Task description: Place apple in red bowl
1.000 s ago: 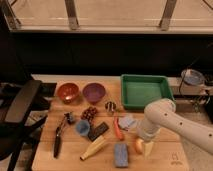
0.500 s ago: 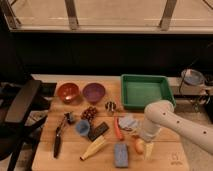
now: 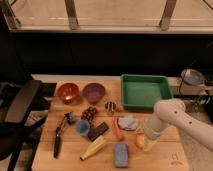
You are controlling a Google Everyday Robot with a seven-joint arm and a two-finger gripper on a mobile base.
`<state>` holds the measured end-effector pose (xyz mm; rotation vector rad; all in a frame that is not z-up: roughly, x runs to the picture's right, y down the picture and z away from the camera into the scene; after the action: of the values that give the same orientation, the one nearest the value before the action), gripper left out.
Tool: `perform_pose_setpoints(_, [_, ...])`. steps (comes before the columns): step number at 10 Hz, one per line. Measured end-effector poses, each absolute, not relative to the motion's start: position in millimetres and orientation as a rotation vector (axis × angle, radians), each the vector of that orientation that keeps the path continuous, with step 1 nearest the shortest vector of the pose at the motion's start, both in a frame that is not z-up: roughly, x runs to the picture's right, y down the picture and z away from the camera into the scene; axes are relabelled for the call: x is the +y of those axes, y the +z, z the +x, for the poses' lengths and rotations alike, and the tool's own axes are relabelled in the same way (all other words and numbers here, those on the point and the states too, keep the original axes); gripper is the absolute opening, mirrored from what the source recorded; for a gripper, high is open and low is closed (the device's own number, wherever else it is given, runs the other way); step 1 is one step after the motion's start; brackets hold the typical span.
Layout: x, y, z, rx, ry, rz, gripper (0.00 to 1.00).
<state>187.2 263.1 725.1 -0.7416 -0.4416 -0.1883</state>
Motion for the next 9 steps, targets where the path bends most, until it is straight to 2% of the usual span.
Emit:
perform_pose_setpoints(1, [250, 716, 185, -0.452, -0.179, -0.707, 0.04])
perform_pose_setpoints(2, [236, 709, 184, -0.464, -0.163, -0.675, 0.00])
perform_pose_setpoints(4, [182, 694, 176, -0.517, -0.105, -0.588, 0.00])
perform_pose_setpoints(7, [105, 696, 139, -0.605, -0.045, -0.518, 0.00])
perform_pose_setpoints(9, [77, 698, 107, -0.647, -0.038, -0.523, 0.00])
